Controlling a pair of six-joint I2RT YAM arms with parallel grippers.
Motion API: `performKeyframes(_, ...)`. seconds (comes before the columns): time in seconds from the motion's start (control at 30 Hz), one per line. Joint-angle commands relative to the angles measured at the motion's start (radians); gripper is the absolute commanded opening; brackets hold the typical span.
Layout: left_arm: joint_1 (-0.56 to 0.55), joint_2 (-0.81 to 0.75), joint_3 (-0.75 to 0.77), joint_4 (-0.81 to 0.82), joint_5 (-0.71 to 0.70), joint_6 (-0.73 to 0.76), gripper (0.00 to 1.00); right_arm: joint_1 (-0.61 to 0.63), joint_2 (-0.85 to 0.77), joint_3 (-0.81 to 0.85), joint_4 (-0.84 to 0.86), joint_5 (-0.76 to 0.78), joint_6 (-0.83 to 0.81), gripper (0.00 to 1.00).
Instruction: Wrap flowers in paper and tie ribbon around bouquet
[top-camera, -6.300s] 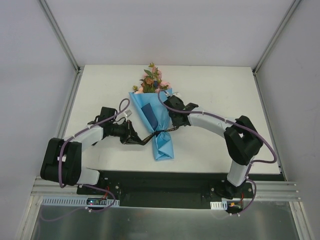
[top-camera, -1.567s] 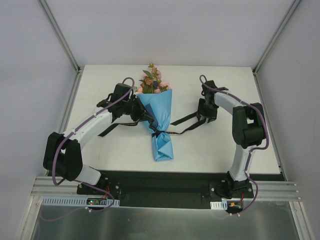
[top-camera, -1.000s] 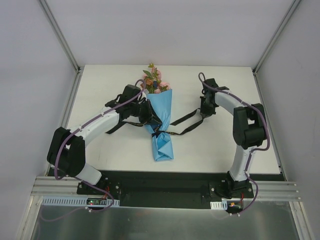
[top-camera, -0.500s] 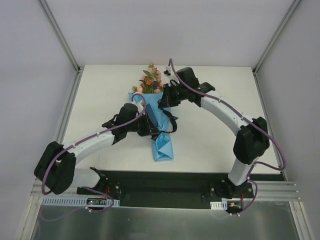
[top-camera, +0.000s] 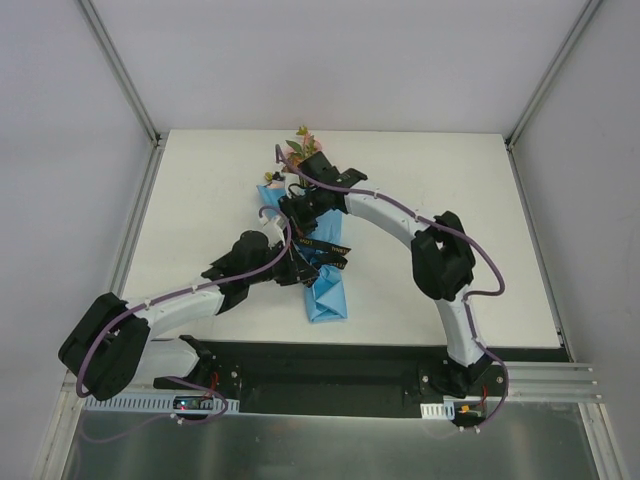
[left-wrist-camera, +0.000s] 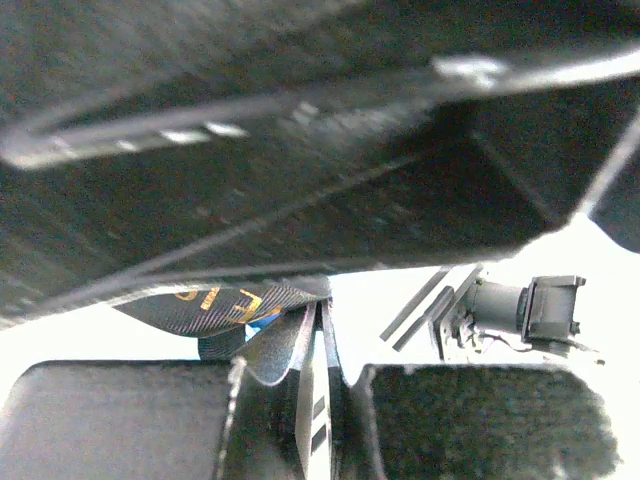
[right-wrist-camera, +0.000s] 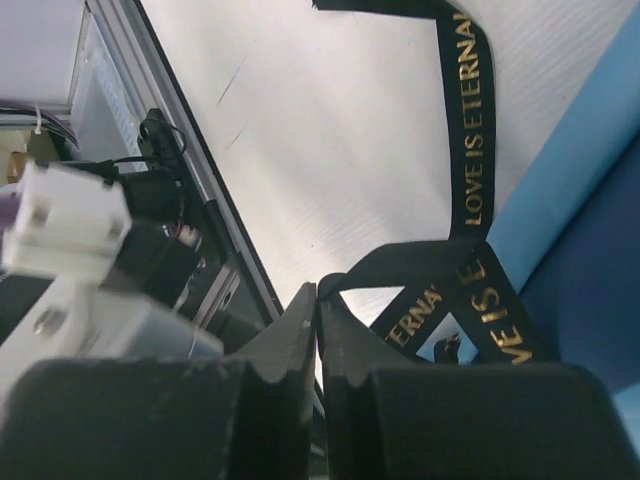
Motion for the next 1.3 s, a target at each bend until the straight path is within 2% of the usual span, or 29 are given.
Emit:
performKeyframes(0.0, -0.022, -0.029, -0.028, 0.122, -0.014, 0.017, 0.03, 0.029, 0.068, 0.143, -0.131, -0.022, -0.118, 0.08)
performKeyframes(0.3, -0.036, -0.037, -0.061, 0.146, -0.013, 0.011, 0.04, 0.056, 0.2, 0.318, -0.348, 0.011, -0.287, 0.11)
performKeyframes(0.37, -0.039, -0.044, -0.072, 0.148, -0.019, 0.007, 0.04, 0.049, 0.159, 0.253, -0.301, 0.054, -0.272, 0.1)
performKeyframes(0.4, -0.04, -0.053, -0.081, 0.148, -0.024, 0.005, 0.04, 0.046, 0.101, 0.201, -0.18, 0.051, -0.243, 0.11)
performKeyframes(0.43, -0.04, -0.06, -0.086, 0.148, -0.027, 0.004, 0.04, 0.044, 0.078, 0.144, -0.14, 0.042, -0.215, 0.13)
performKeyframes(0.47, -0.042, -0.066, -0.09, 0.148, -0.031, 0.003, 0.04, 0.047, 0.068, 0.148, -0.126, 0.019, -0.199, 0.32)
performKeyframes(0.5, -0.04, -0.072, -0.095, 0.145, -0.04, 0.002, 0.04, 0.047, 0.076, 0.165, -0.159, 0.021, -0.196, 0.39)
performKeyframes(0.57, -0.04, -0.083, -0.094, 0.127, -0.048, -0.004, 0.04, 0.037, 0.091, 0.251, -0.22, 0.036, -0.154, 0.44)
performKeyframes(0.63, -0.04, -0.087, -0.092, 0.125, -0.047, -0.019, 0.04, 0.0, 0.046, 0.239, -0.244, 0.034, -0.107, 0.47)
performKeyframes(0.67, -0.042, -0.087, -0.092, 0.124, -0.045, -0.024, 0.04, -0.014, 0.006, 0.146, -0.218, 0.056, -0.034, 0.5)
performKeyframes(0.7, -0.04, -0.09, -0.086, 0.12, -0.045, -0.036, 0.04, -0.025, -0.036, 0.094, -0.138, 0.059, -0.006, 0.52)
performKeyframes(0.77, -0.042, -0.089, -0.081, 0.119, -0.044, -0.042, 0.04, -0.063, -0.14, -0.012, -0.112, 0.074, 0.009, 0.55)
performKeyframes(0.97, -0.04, -0.063, -0.028, 0.09, -0.019, -0.049, 0.03, -0.235, -0.335, -0.299, 0.041, 0.142, 0.132, 0.59)
performKeyframes(1.0, -0.042, -0.058, -0.026, 0.085, -0.018, -0.052, 0.03, -0.262, -0.347, -0.415, 0.087, 0.128, 0.178, 0.59)
performKeyframes(1.1, -0.04, -0.055, -0.014, 0.081, -0.019, -0.052, 0.03, -0.332, -0.349, -0.54, 0.224, 0.1, 0.209, 0.61)
performKeyframes(1.27, -0.039, -0.034, 0.018, 0.048, -0.005, -0.055, 0.02, -0.362, -0.263, -0.536, 0.266, 0.048, 0.131, 0.6)
